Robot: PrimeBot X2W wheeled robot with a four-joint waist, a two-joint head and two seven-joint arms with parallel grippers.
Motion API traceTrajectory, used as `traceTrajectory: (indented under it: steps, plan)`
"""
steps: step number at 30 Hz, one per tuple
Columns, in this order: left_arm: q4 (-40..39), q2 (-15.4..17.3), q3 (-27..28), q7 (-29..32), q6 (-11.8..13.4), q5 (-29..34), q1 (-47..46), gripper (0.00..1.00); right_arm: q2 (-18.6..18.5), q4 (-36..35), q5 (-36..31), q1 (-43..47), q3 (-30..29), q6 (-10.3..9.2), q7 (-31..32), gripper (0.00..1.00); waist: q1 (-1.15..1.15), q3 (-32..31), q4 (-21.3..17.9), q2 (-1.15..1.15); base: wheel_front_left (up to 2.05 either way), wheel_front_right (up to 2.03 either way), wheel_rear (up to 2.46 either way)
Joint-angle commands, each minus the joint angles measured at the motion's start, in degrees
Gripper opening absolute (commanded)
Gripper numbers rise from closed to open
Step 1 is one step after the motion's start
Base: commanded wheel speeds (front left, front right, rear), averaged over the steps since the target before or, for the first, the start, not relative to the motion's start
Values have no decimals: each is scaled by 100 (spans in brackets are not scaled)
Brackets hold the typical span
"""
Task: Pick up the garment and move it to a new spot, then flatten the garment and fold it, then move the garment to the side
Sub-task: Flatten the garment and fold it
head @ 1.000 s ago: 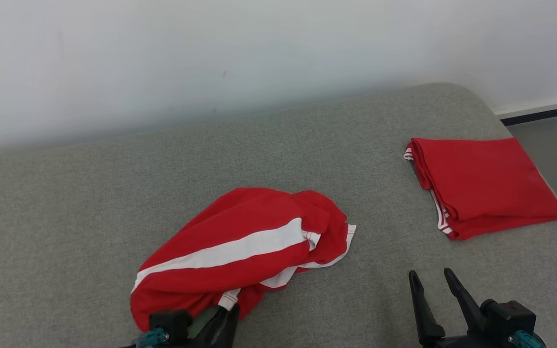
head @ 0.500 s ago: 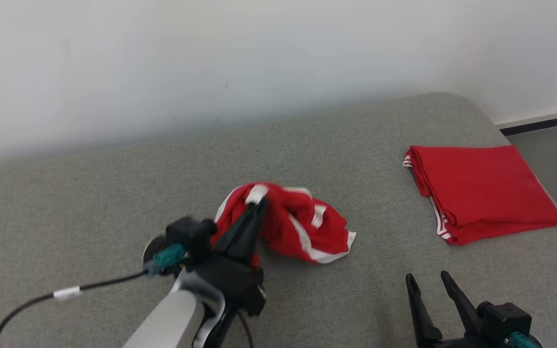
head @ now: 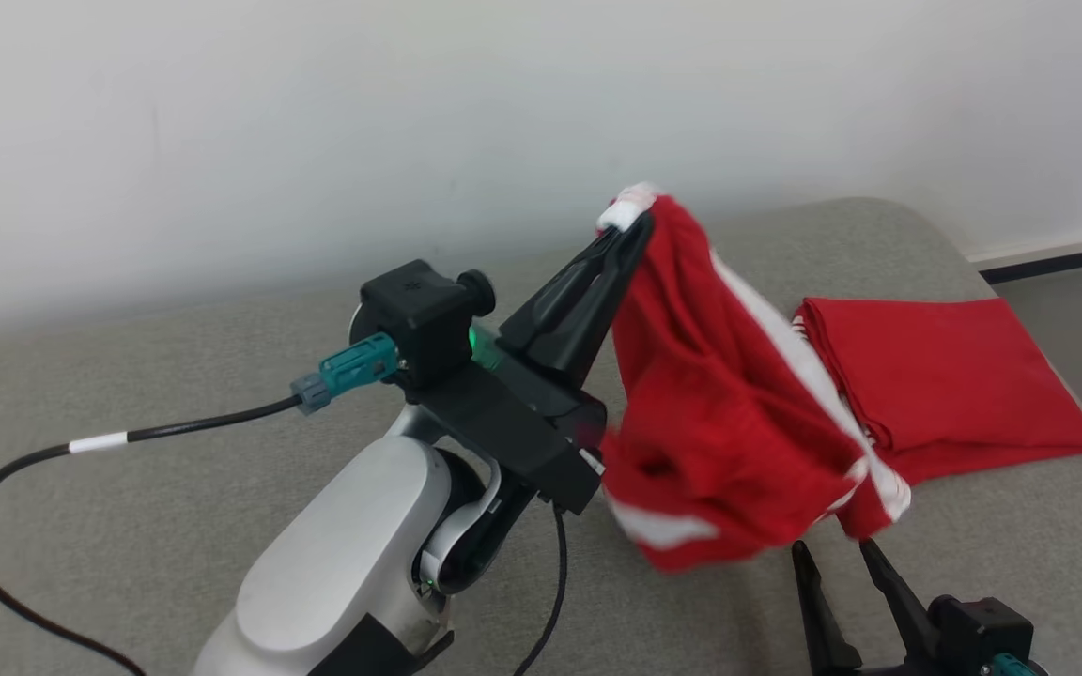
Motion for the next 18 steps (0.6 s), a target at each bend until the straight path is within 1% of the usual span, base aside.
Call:
traceTrajectory:
  steps: [1, 6, 11, 15, 18]
  plan:
    - [10, 19, -2, -15, 11, -31, 53, 0, 2, 12, 41, 61, -11, -14, -31, 100, 0, -13, 70, -1, 0, 0, 0]
    - [-170, -135, -376, -17, 11, -449, -292, 0, 2, 76, 79, -21, 44, -15, -66, 100, 0, -18, 189, -1, 0, 0, 0]
    - [-101, -229, -716, -163, 11, -582, -887, 0, 2, 136, 121, -123, 120, -15, -84, 100, 0, -15, 242, -1, 0, 0, 0]
    - [39, -291, -804, -447, 12, -676, -1366, 0, 2, 169, 126, -98, 143, -15, -106, 100, 0, -21, 244, -1, 0, 0, 0]
    - [85, -304, -752, -618, 11, -838, -1409, 0, 2, 165, 127, -52, 105, -15, -123, 100, 0, -16, 276, -1, 0, 0, 0]
